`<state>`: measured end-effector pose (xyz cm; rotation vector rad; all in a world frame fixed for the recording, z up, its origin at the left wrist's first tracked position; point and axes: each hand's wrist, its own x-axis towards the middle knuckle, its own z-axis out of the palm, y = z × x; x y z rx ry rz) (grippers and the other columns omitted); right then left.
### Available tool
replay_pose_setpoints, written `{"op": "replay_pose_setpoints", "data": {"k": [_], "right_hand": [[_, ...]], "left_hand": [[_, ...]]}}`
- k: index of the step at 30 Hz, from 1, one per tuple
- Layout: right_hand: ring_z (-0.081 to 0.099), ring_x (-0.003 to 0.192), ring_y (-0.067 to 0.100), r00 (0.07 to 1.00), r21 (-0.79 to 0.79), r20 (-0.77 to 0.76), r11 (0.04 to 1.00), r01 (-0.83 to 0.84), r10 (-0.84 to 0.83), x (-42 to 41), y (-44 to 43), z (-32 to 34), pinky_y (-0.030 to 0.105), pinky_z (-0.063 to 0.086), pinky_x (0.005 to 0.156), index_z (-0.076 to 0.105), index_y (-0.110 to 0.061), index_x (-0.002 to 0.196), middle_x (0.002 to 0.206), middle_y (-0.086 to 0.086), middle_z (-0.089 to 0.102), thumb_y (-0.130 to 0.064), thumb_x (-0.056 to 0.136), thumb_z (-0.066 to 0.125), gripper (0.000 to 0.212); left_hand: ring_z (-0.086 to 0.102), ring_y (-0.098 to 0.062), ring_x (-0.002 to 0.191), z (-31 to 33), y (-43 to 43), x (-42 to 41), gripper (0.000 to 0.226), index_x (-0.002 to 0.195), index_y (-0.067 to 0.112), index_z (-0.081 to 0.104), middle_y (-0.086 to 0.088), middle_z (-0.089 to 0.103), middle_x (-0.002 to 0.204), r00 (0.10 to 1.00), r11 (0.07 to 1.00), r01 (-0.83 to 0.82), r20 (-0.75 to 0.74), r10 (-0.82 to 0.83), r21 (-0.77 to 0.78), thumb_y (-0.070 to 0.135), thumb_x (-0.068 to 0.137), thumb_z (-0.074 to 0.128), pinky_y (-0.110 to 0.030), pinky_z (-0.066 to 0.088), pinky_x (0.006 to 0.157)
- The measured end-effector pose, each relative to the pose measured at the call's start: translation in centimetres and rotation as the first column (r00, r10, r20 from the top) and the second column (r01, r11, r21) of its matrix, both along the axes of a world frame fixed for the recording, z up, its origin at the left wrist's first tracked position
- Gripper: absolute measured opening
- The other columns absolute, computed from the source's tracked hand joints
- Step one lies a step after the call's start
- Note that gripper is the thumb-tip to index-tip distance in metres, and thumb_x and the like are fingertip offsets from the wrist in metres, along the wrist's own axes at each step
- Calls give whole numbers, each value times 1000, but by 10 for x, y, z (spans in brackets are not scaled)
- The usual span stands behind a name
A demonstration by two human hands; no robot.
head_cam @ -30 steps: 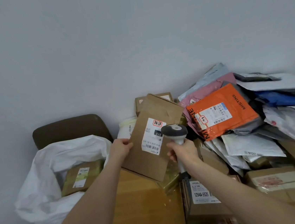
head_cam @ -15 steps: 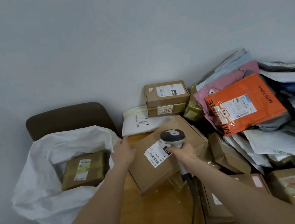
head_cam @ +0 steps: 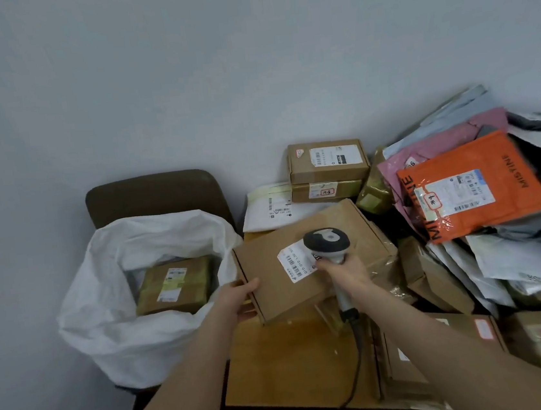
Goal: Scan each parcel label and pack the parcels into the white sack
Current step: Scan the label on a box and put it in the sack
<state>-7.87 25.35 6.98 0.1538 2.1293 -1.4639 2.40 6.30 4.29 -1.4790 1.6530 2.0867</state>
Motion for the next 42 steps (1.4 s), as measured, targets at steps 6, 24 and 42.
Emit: {"op": "replay_pose_setpoints", "data": {"k": [6,24,42], "right_hand": [[69,64,23,1000,-175,-21,984,-25,22,19,-14,23,38,58,68,66,-5,80,74,13,73,-21,86,69,17],[65,52,18,983,-197,82,970,-144,163,59,-223,14,26,52,50,62,-7,82,64,10,70,-22,87,70,18],[70,65,23,968,26,251,999,-22,15,40,-409,-127,36,60,68,66,-6,95,75,9,72,-26,85,71,23]], "left_hand": [[62,-32,95,42,-31,29,47,133,7,49,-14,63,110,979,958,-169,-155,134,-233,19,90,65,-41,54,75],[56,-32,116,66,-257,137,55,143,20,42,-10,57,133,953,603,-131,67,294,-787,37,92,56,-48,44,100],[45,-33,123,-124,-411,34,67,150,15,15,-17,37,142,879,572,450,453,-148,-686,20,94,51,-46,41,101]]}}
